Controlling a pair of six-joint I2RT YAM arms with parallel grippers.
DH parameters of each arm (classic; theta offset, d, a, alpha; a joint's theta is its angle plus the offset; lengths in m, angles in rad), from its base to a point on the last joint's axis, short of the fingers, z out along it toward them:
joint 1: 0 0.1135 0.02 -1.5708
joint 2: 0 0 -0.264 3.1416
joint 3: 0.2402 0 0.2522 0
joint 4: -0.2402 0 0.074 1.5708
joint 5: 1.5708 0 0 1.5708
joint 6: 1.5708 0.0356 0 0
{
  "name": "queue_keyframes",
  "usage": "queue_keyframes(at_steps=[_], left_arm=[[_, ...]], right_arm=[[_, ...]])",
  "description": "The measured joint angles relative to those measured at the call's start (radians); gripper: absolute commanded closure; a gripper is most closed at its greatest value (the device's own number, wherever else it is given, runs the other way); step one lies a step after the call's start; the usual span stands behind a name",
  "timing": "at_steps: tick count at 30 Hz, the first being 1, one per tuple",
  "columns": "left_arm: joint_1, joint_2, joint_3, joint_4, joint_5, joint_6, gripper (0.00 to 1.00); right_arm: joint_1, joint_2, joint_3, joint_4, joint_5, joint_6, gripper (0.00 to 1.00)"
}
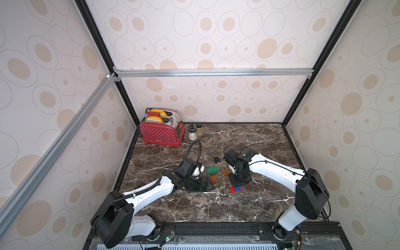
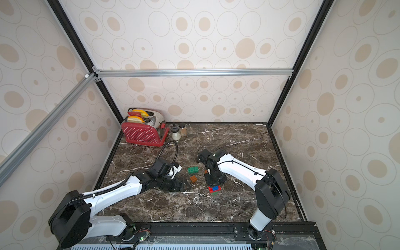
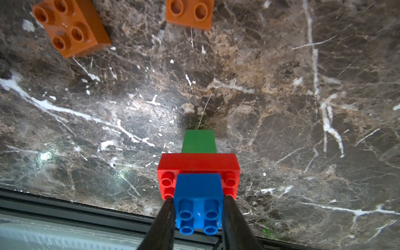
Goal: Assemble the letter f with lego
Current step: Assemble the lego brick with the lego brick, then pick up the lego brick from the center of the board.
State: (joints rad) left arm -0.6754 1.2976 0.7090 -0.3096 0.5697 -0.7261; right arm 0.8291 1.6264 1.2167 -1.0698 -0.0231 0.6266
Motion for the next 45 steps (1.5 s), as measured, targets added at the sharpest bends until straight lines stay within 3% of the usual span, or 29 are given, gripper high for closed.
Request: queue_keyframes(at_steps=[21, 45], left_arm=[[0.021, -0.042, -0.04, -0.001, 0.005, 0.002, 0.02], [0.041, -0.046, -0.041, -0.022, 0.005, 0.024, 0.01]], right_arm=[[0.0, 0.018, 0.001, 0.006, -0.002, -0.007, 0.75], [0.008, 0.06, 0.117, -0.051, 0.003, -0.03, 0.54]])
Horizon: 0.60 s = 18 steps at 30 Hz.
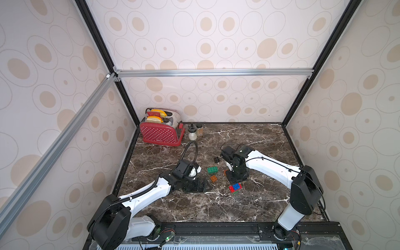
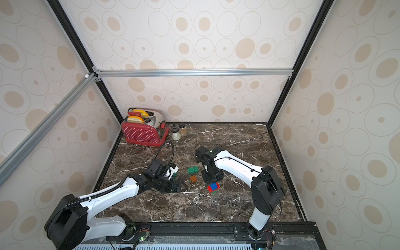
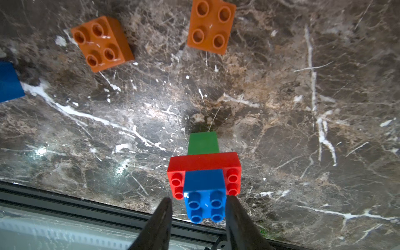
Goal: Assemble the letter f with lego
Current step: Pick up the lego brick from the center of the board.
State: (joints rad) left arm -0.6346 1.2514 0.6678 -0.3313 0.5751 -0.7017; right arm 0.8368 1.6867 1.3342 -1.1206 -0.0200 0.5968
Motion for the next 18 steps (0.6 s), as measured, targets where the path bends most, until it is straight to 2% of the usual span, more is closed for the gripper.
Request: queue_keyframes(at_steps=[5, 10, 18], left_arm=[[0.004, 0.002, 0.0, 0.0, 0.0, 0.002, 0.01], [0.025, 0.0, 0.006, -0.016, 0.0, 0.008, 0.01], [0.06, -0.077, 0.035, -0.11, -0.028, 0.032, 0.01]], right_arm=[[0.0, 0.0, 0.001, -0.006, 0.0, -0.004, 0.49], [-0.007, 0.015, 0.039, -0.014, -0.005, -0.019, 0.48], [-0.064, 0.191, 0.194, 0.033, -0.045, -0.06, 0.46]])
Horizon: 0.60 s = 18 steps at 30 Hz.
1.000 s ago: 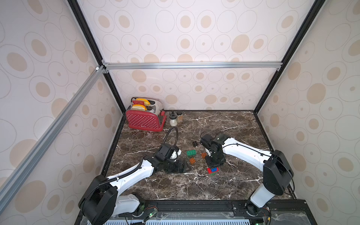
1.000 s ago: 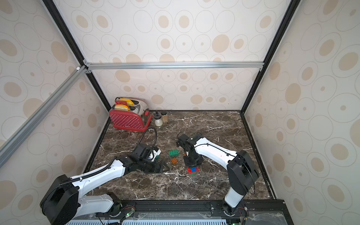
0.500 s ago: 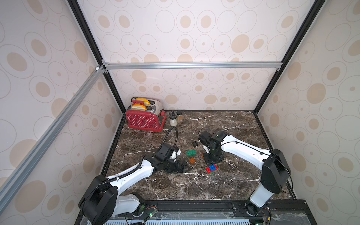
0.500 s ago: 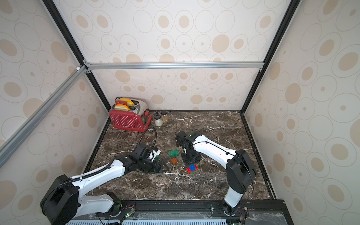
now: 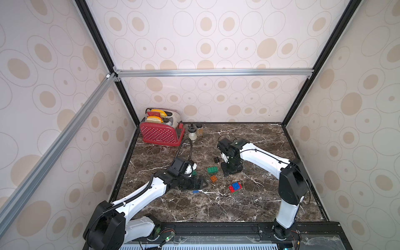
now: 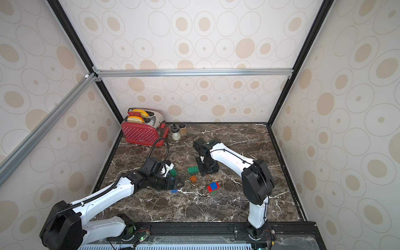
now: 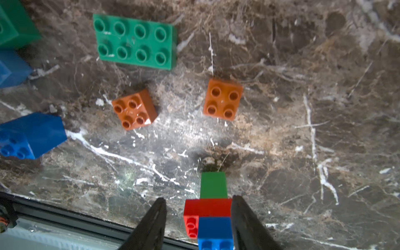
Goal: Assemble the letter f with lego
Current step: Pick up the lego brick from the center of the board.
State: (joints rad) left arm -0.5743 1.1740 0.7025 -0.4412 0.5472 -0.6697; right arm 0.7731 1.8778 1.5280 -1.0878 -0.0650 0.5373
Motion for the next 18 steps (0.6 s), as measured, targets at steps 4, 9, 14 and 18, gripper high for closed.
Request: queue_keyframes(at_steps=[4, 9, 14, 18], left_arm=[[0.002, -0.046, 0.004, -0.045, -0.039, 0.01, 0.01], [0.003, -0.081, 0.005, -0.084, -0.063, 0.017, 0.01], [0.003, -0.08, 0.005, -0.101, -0.063, 0.018, 0.01], [0.005, -0.08, 0.005, -0.102, -0.062, 0.018, 0.01]], right_arm=[[-0.005, 0.092, 0.034, 0.026, -0.01, -0.019, 0.46], [-0.01, 0.145, 0.038, 0.036, -0.008, -0.026, 0.47], [-0.026, 0.154, 0.05, 0.036, 0.001, -0.032, 0.47], [-0.044, 0.158, 0.066, 0.038, 0.003, -0.043, 0.49]])
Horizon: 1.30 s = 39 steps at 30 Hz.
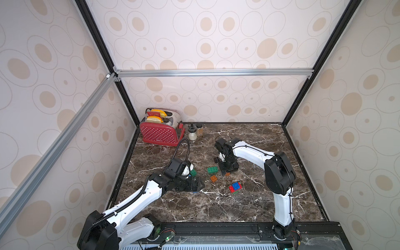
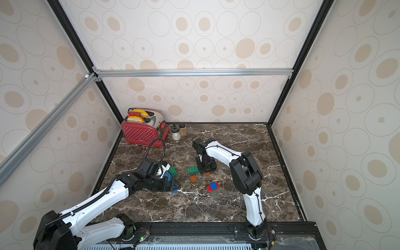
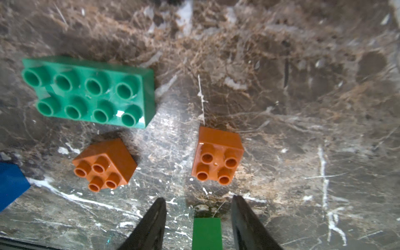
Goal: Assemble the letter f with lego
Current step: Pick up the lego brick from the center of the board.
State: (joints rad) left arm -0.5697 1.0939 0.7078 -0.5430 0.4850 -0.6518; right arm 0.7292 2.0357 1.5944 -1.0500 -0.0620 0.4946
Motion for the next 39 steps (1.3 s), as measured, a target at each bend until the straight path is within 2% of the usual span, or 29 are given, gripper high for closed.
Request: queue_keyframes(at_steps=[20, 39], left_arm=[[0.001, 0.043, 0.0, 0.01, 0.048, 0.021, 0.01], [0.001, 0.072, 0.0, 0.012, 0.048, 0.021, 0.01]], right_arm=[[-0.014, 0.078, 0.06, 0.003, -0.006, -0.032, 0.55], [-0.03, 0.114, 0.079, -0.002, 0.0, -0.059, 0.49]])
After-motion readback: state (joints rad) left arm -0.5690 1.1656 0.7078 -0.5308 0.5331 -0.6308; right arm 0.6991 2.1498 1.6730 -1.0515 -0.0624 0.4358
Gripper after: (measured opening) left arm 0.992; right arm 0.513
